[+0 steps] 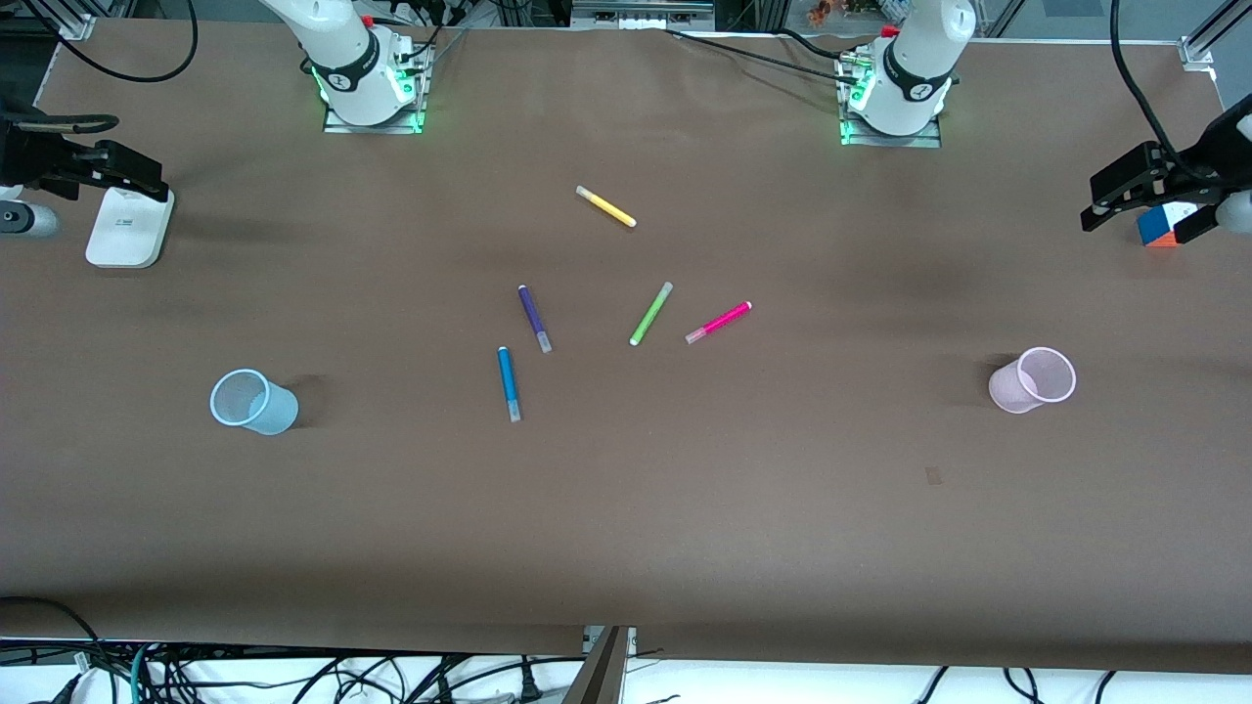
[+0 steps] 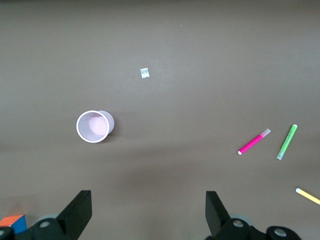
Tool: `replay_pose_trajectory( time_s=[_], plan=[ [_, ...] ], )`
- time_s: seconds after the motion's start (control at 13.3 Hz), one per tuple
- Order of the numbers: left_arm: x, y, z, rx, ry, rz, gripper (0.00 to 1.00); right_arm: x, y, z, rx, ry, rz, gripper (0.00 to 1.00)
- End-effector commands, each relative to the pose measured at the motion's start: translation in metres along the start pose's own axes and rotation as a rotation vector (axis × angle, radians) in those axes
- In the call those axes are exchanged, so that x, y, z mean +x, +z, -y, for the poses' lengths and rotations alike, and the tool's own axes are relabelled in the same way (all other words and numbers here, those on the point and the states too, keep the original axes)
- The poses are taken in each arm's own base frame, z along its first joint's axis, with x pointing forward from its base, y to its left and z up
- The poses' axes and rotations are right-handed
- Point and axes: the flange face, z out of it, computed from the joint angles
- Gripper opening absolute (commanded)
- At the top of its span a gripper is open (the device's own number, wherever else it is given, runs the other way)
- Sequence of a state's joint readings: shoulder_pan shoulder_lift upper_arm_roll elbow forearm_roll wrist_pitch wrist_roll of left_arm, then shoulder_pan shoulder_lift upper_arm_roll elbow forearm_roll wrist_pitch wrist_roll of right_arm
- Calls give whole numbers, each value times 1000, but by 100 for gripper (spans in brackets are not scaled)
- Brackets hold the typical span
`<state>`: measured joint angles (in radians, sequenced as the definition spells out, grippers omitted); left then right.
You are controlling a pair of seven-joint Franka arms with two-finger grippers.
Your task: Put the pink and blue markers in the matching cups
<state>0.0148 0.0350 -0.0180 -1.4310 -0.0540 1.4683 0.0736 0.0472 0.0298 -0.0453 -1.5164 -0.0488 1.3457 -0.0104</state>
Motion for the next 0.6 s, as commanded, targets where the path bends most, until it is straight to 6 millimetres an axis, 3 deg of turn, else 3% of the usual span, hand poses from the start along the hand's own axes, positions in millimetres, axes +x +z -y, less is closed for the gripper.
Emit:
replay_pose_trajectory(
  time_s=[0.0,0.53],
  plan=[
    [4,8,5,-5,13,21,100,-1,-3,-3,16,-5,-2,100],
    [11,33,10,-11,4,22,100,-1,-3,-3,16,-5,-2,100]
  ],
)
